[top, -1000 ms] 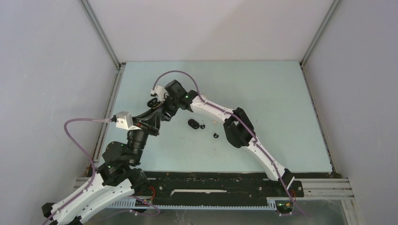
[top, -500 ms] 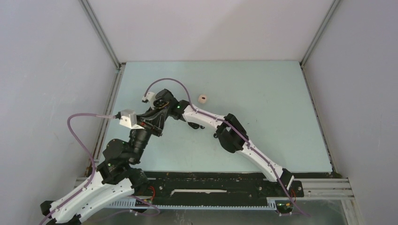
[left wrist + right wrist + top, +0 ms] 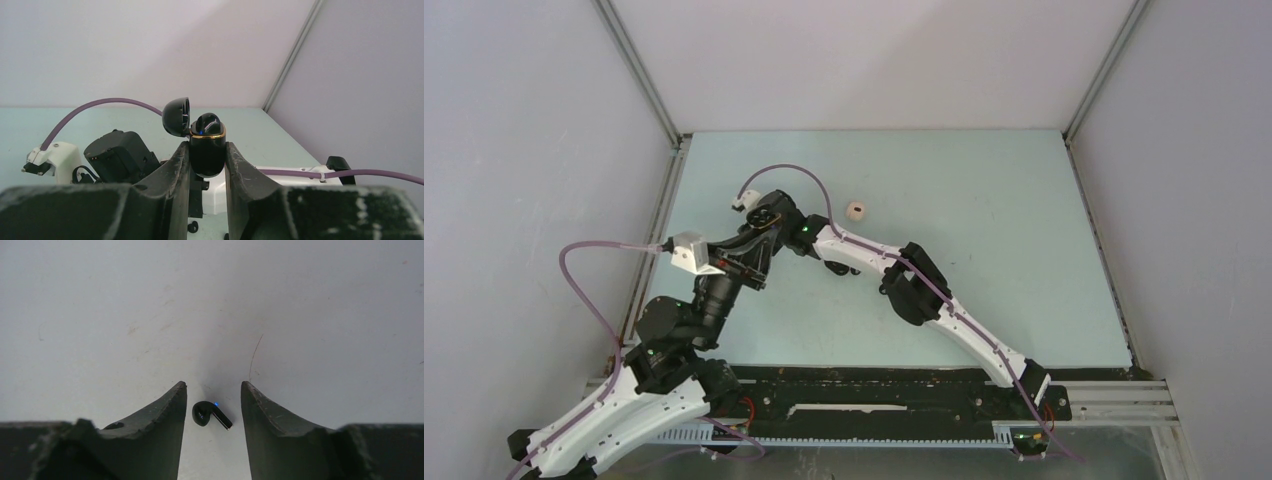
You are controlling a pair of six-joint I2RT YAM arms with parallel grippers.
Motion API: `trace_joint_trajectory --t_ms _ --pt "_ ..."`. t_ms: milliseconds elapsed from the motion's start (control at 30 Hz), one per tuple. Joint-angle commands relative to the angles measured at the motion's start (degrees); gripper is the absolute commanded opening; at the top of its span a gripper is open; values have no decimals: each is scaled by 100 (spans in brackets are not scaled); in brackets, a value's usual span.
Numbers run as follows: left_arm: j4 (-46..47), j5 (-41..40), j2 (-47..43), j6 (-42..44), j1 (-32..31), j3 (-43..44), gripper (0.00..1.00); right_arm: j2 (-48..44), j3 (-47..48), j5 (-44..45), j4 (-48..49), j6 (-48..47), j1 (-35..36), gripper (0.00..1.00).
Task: Insert the wireless bluetooth earbuds into the charging case
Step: Move the earbud to the center of the board.
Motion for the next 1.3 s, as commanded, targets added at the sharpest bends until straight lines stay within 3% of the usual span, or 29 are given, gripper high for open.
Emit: trace_joint_trajectory --t_ms 0,433,700,833,1033,1267 --pt "115 121 -30 204 -29 295 0 -17 336 74 217 79 4 45" --pt "21 121 -271 20 -31 364 0 -105 293 158 -542 -794 135 45" --pt "-22 202 -538 -21 -30 248 0 -104 274 302 -642 -1120 250 32" --pt "-29 336 -501 48 -36 271 0 -195 104 449 -584 -1144 277 32" --pt "-16 528 -468 27 -31 259 0 -830 -1052 755 -665 -1102 184 30" --pt "22 637 -625 -68 -29 106 0 -1748 -2515 311 -1020 100 -381 28"
